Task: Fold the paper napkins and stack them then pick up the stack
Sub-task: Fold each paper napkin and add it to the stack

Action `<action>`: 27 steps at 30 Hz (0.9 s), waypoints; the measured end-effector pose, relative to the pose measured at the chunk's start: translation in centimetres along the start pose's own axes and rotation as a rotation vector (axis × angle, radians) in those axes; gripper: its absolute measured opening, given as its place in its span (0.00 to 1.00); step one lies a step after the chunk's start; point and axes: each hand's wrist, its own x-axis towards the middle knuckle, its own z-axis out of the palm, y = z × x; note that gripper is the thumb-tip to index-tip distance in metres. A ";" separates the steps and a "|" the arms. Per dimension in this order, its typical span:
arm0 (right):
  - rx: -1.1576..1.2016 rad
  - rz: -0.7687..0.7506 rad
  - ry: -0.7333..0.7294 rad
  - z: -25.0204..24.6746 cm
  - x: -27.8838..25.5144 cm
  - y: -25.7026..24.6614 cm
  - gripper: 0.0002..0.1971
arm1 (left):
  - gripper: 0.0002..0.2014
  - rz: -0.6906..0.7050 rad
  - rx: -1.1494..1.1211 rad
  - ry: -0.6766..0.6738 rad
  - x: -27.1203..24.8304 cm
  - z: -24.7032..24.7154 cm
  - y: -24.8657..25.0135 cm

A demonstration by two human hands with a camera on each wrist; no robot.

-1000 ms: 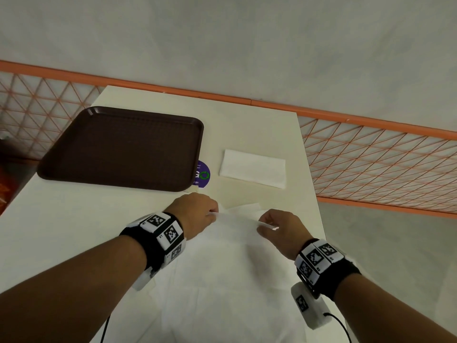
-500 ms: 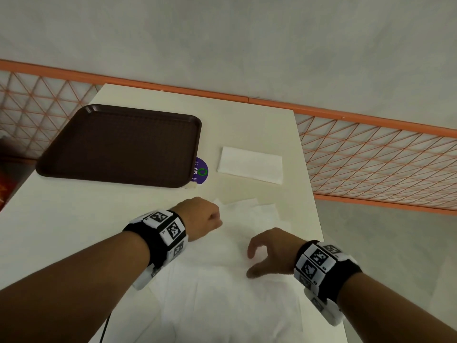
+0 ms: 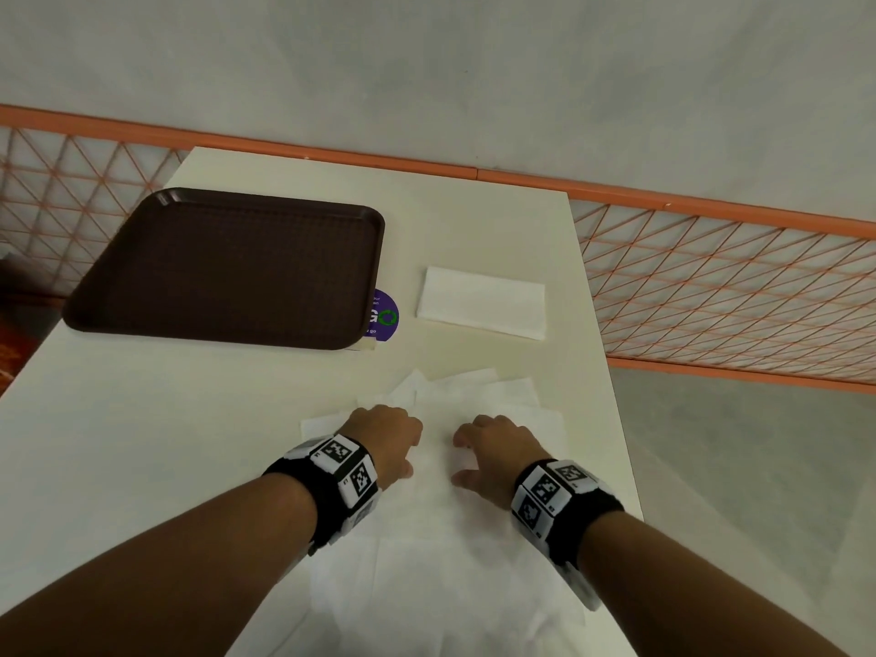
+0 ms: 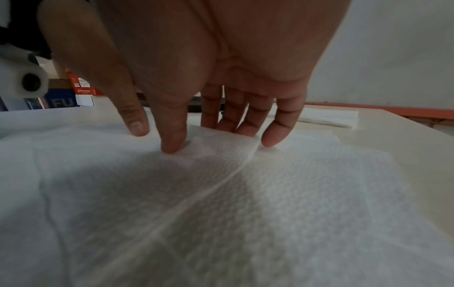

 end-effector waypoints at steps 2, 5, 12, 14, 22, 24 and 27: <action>0.017 0.002 -0.011 -0.1 0.1 0.0 0.23 | 0.18 -0.002 -0.031 0.007 -0.2 -0.1 0.1; 0.095 0.028 -0.049 -0.5 0.1 0.2 0.18 | 0.15 -0.009 -0.114 0.002 -0.4 -0.3 -0.2; 0.323 -0.024 -0.017 -2.6 -1.0 1.4 0.08 | 0.10 0.021 -0.340 0.087 -1.6 -2.3 -0.7; 0.383 -0.025 0.030 -3.5 -1.3 1.6 0.04 | 0.10 0.030 -0.380 0.125 -1.7 -2.9 -0.9; 0.690 0.105 0.195 -5.4 -2.3 4.3 0.06 | 0.06 -0.075 -0.795 0.231 -1.8 -3.2 -3.2; 0.885 0.148 0.224 -5.1 -2.5 5.0 0.05 | 0.07 -0.092 -0.902 0.273 -1.6 -3.3 -3.4; 1.142 0.245 0.252 -4.5 -2.5 5.4 0.04 | 0.10 -0.134 -1.090 0.319 -1.0 -3.4 -3.4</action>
